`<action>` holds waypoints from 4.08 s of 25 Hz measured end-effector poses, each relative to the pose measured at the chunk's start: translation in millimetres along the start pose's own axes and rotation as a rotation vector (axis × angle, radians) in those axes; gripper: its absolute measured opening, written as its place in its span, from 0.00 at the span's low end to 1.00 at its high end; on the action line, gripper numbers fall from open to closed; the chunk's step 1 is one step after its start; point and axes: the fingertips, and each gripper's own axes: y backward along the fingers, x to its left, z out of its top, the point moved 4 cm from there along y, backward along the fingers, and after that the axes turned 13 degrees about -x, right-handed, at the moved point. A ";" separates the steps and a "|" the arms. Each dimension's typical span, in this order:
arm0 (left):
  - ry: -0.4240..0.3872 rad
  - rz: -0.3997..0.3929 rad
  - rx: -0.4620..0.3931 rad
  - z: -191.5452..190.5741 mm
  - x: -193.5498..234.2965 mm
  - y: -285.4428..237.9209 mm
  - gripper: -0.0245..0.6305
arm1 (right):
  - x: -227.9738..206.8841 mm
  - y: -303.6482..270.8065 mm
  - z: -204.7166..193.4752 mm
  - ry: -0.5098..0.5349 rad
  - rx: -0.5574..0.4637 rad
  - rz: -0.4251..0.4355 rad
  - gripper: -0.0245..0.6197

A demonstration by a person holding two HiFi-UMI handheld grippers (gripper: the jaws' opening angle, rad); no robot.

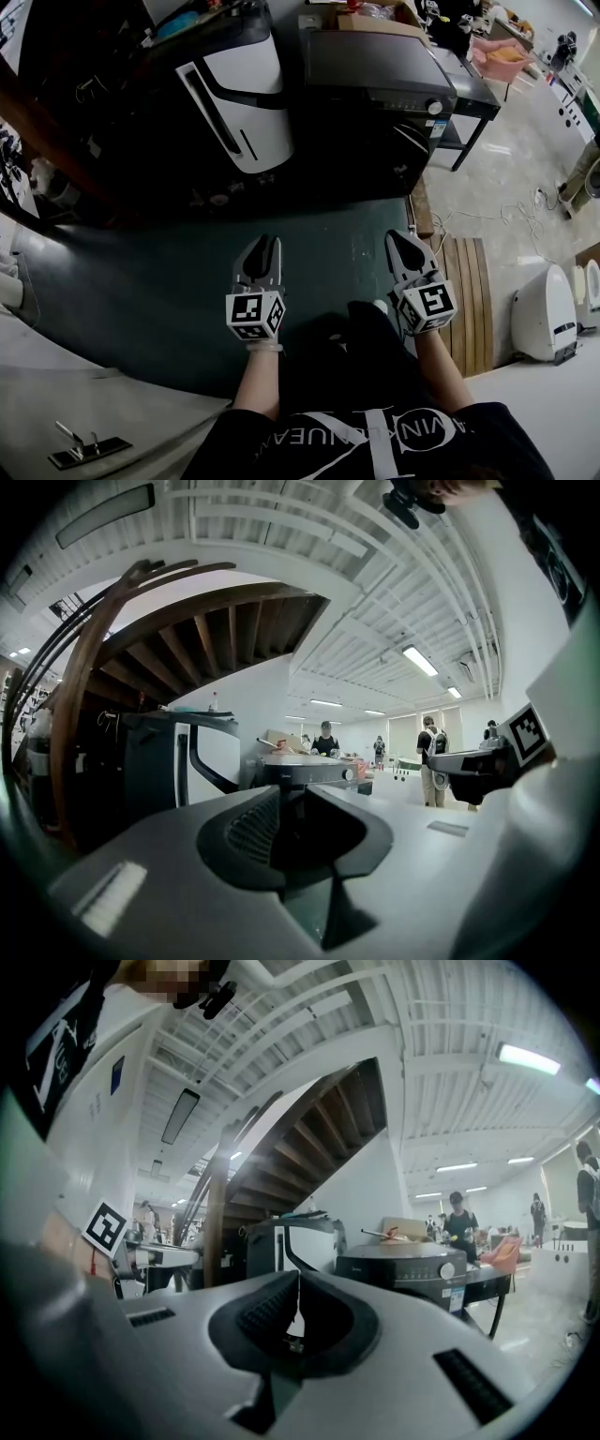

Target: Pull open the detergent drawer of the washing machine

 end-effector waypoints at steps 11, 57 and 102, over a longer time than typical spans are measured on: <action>0.036 -0.015 0.058 -26.3 4.0 -32.0 0.14 | -20.8 -22.0 -14.5 -0.004 0.027 0.002 0.06; 0.105 -0.057 0.213 -127.6 42.0 -296.2 0.14 | -168.4 -239.1 -130.4 -0.071 0.194 0.131 0.06; 0.752 -0.274 0.020 -255.3 50.4 -518.1 0.18 | -227.6 -394.2 -242.8 -0.167 0.164 0.017 0.06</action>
